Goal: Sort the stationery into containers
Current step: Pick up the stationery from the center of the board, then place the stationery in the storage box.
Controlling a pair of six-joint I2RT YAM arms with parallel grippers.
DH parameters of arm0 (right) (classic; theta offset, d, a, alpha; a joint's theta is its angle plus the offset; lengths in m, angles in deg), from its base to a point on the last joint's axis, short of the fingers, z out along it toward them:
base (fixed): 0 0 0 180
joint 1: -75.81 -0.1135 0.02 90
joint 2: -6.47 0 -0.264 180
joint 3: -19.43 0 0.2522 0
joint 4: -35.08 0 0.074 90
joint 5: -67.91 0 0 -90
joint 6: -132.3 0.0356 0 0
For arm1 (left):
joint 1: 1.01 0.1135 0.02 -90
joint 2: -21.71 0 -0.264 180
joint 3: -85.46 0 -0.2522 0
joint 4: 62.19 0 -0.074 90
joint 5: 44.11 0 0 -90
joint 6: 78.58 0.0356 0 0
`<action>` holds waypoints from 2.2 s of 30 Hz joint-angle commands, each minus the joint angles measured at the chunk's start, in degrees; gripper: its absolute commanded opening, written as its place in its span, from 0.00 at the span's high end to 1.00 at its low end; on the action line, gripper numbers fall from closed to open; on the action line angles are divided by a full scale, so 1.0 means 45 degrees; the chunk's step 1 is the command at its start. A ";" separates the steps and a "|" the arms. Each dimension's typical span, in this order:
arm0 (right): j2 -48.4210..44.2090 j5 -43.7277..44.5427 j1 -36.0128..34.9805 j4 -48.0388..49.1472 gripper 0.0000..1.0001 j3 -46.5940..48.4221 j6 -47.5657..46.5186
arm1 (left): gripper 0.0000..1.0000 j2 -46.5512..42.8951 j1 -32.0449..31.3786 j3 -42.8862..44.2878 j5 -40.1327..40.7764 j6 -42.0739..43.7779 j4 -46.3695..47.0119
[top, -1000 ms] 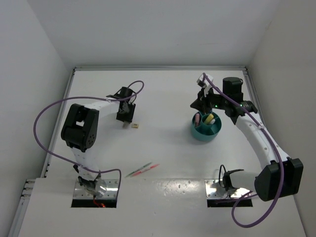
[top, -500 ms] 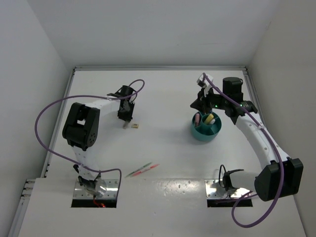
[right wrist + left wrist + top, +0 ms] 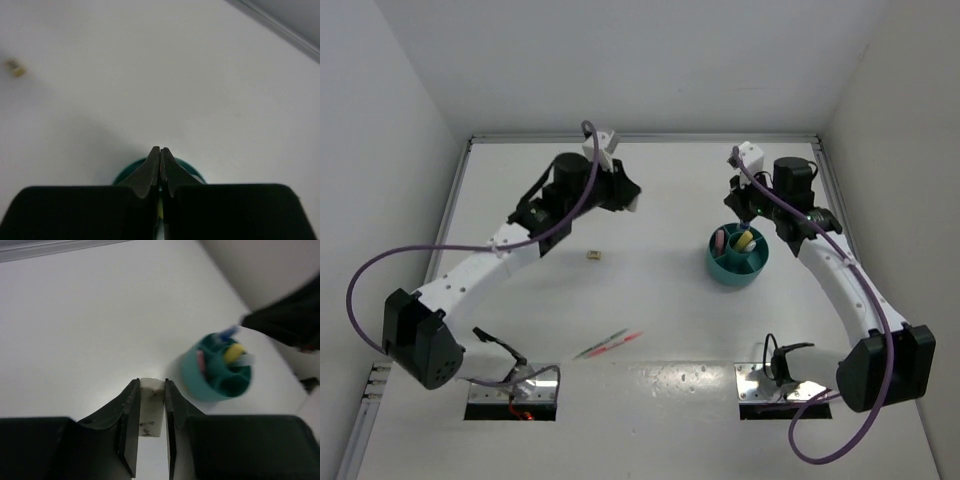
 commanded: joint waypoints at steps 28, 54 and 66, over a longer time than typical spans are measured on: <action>-0.3132 1.0190 0.0616 0.5895 1.00 -0.2679 0.2691 | 1.00 0.6851 -0.7660 -0.1272 0.7648 -0.0298 1.5280; -0.3249 1.0190 0.0733 0.6129 1.00 -0.2913 0.2691 | 1.00 0.8590 -0.8012 -0.0917 0.7393 -0.1216 1.5280; -0.3249 1.0073 0.0733 0.6129 1.00 -0.2913 0.2691 | 0.92 0.8708 -0.8129 -0.1288 0.7783 -0.1822 1.5046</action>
